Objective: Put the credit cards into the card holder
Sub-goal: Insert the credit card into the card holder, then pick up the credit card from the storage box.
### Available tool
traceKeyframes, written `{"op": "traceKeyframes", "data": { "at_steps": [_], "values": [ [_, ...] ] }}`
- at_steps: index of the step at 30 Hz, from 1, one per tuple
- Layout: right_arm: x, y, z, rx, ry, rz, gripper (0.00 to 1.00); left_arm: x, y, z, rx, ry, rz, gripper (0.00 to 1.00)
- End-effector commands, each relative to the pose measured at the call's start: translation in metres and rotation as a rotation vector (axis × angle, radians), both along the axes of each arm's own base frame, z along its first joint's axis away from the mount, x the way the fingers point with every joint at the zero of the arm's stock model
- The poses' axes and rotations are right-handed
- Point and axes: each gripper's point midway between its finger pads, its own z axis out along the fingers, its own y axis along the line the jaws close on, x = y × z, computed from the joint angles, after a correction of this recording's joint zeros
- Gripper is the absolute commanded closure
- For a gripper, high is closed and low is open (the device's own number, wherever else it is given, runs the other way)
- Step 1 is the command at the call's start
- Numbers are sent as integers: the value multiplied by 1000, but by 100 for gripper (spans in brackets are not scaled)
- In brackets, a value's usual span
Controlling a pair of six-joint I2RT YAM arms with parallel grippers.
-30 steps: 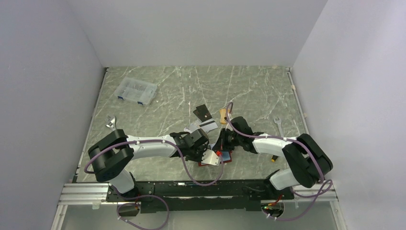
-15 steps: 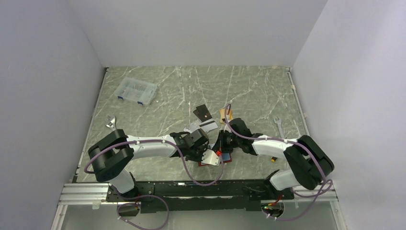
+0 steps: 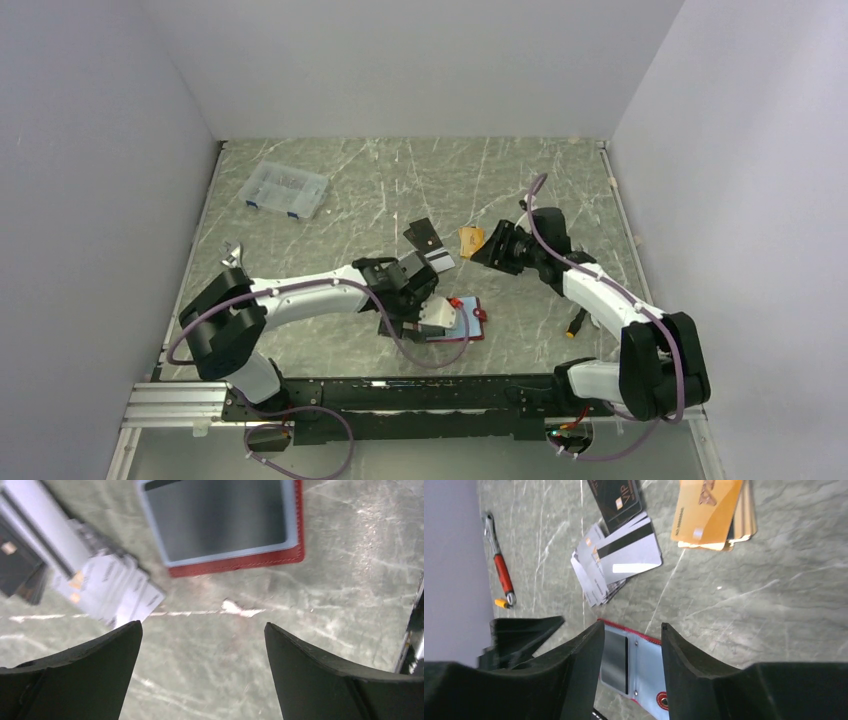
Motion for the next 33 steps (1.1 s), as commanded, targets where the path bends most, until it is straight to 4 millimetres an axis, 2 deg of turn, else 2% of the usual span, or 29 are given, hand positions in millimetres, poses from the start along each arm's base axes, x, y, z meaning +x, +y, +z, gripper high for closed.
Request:
{"op": "traceKeyframes", "data": {
  "at_steps": [1,4,6,8,10,13,14,16,20,23,27,29,32,33],
  "values": [
    [21,-23,10,-44,-41,-67,49,26,-6,78,-65,-83,72,1],
    [33,-38,11,-58,-55,-111,44,21,-6,107,-100,34,88,1],
    [39,-43,13,-72,-67,-128,43,26,-7,123,-148,124,153,1],
    [46,-49,13,-86,-69,-148,41,42,-11,136,-196,146,217,1],
    [53,-53,13,-88,-85,-169,40,63,-16,149,-247,95,254,1],
    [65,-56,3,-104,-79,-187,39,91,-38,175,-401,69,303,1],
    [69,-57,0,-109,-77,-190,39,100,-46,178,-424,71,316,1],
    [77,-57,-7,-114,-69,-197,39,124,-60,175,-440,65,372,1],
    [92,-57,-17,-123,-69,-208,39,170,-86,155,-471,89,482,1],
    [102,-57,-25,-130,-58,-210,39,194,-98,145,-484,49,512,1],
    [110,-54,-32,-119,-45,-208,39,193,-114,160,-563,18,420,1],
    [114,-52,-37,-114,-38,-204,39,192,-119,160,-571,24,398,1],
    [121,-51,-42,-110,-34,-201,39,192,-125,139,-535,85,399,2],
    [123,-50,-44,-111,-34,-201,39,192,-128,130,-523,109,398,12]
  ]
}}
